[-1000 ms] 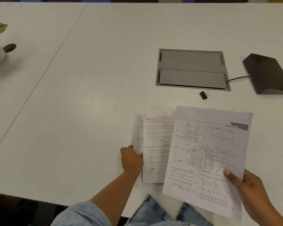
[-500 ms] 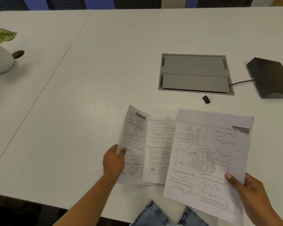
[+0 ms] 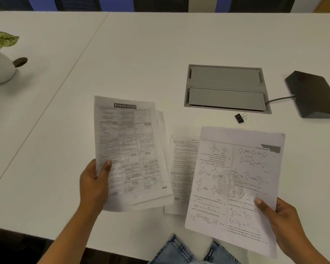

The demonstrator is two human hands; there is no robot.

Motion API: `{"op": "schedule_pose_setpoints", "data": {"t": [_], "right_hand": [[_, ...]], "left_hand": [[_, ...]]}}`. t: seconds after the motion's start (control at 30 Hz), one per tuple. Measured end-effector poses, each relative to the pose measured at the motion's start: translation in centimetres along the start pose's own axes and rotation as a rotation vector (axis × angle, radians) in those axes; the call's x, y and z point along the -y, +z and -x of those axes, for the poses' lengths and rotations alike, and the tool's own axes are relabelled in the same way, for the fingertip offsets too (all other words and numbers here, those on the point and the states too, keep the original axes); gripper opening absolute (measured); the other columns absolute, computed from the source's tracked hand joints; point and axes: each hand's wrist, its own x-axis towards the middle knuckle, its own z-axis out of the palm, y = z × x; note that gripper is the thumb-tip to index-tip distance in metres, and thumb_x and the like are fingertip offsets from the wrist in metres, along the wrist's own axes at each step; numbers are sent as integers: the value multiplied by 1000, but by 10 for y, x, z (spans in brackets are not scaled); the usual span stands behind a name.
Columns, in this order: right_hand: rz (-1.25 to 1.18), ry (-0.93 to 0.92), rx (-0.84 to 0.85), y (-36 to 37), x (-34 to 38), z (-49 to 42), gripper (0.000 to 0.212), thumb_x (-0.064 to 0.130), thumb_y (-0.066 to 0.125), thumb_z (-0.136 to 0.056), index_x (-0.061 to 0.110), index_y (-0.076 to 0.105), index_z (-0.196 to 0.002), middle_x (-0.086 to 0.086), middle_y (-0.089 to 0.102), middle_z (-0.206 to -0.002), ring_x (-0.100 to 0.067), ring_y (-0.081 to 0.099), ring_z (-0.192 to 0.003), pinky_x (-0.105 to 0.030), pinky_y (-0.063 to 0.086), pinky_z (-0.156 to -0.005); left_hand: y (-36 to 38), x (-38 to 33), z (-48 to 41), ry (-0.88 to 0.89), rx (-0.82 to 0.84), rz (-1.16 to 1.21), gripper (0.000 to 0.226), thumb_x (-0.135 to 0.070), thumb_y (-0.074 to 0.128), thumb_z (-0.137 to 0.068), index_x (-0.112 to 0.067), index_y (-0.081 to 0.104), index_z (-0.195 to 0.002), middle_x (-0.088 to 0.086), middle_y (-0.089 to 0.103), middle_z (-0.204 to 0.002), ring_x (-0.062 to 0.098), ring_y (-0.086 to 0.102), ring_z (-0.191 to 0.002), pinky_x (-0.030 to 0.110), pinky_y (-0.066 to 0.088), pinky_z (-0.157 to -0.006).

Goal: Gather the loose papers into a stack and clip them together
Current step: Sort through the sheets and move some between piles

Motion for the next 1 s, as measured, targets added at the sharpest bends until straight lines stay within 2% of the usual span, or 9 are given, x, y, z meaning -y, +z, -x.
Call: {"op": "schedule_pose_setpoints", "data": {"t": [0.1, 0.23, 0.43, 0.57, 0.7, 0.77, 0.83, 0.93, 1.0], "right_hand": [[10, -19, -18, 5, 2, 0, 9, 11, 67, -88, 18, 70, -93, 11, 78, -75, -29, 72, -78, -35, 53, -68], [12, -49, 5, 13, 5, -4, 14, 12, 69, -86, 11, 71, -100, 1, 79, -81, -20, 76, -70, -31, 57, -61], [-67, -70, 113, 33, 17, -2, 11, 17, 70, -88, 13, 73, -97, -6, 79, -89, -25, 76, -78, -33, 60, -60], [-125, -110, 208, 41, 26, 2, 19, 9, 72, -83, 12, 73, -101, -11, 78, -94, -30, 75, -86, -39, 61, -67], [-91, -116, 252, 42, 28, 3, 23, 0, 62, -90, 15, 72, -105, -11, 78, -97, -30, 74, -91, -42, 61, -72], [-129, -124, 278, 41, 31, 4, 17, 12, 68, -87, 17, 74, -102, -13, 77, -99, -30, 74, -91, -39, 61, -70], [-172, -117, 283, 43, 37, 8, 26, 45, 75, -77, 25, 76, -94, -9, 78, -95, -27, 74, -88, -30, 59, -68], [-133, -12, 203, 42, 39, 5, 37, 59, 32, -95, 42, 64, -89, 14, 69, -87, -9, 65, -83, -25, 50, -82], [-128, -15, 261, 41, 42, 3, 45, 63, 29, -92, 39, 65, -102, 10, 70, -100, -14, 68, -94, -27, 51, -90]], "left_hand": [[4, -25, 7, -52, 52, 175, 20, -22, 68, -91, -16, 70, -109, -2, 77, -97, 11, 76, -81, 31, 61, -69], [29, -49, 29, -99, 249, 270, 22, -20, 70, -86, -14, 70, -107, 6, 79, -100, 24, 77, -87, 39, 62, -73], [79, -60, 71, -137, 489, 290, 19, -20, 61, -94, -11, 71, -109, 7, 79, -101, 27, 76, -91, 41, 61, -78], [99, -54, 82, -163, 486, 204, 17, -26, 58, -97, -18, 71, -104, 0, 79, -98, 21, 76, -90, 37, 61, -78], [108, -45, 77, -108, 390, -24, 30, -34, 66, -91, -22, 57, -117, -8, 56, -127, 12, 62, -110, 34, 56, -90], [107, -49, 70, -167, 450, 5, 44, -33, 70, -89, -29, 47, -127, -10, 56, -129, 10, 61, -111, 33, 55, -88], [108, -52, 63, -330, 612, 161, 47, -32, 70, -89, -28, 51, -132, -5, 68, -125, 17, 68, -108, 40, 56, -90], [109, -53, 59, -420, 770, 254, 39, -26, 71, -89, -28, 62, -127, -1, 74, -118, 24, 71, -107, 52, 54, -95], [113, -51, 59, -372, 742, 238, 39, -21, 72, -88, -25, 64, -126, 0, 74, -117, 25, 72, -106, 53, 54, -95]]}}
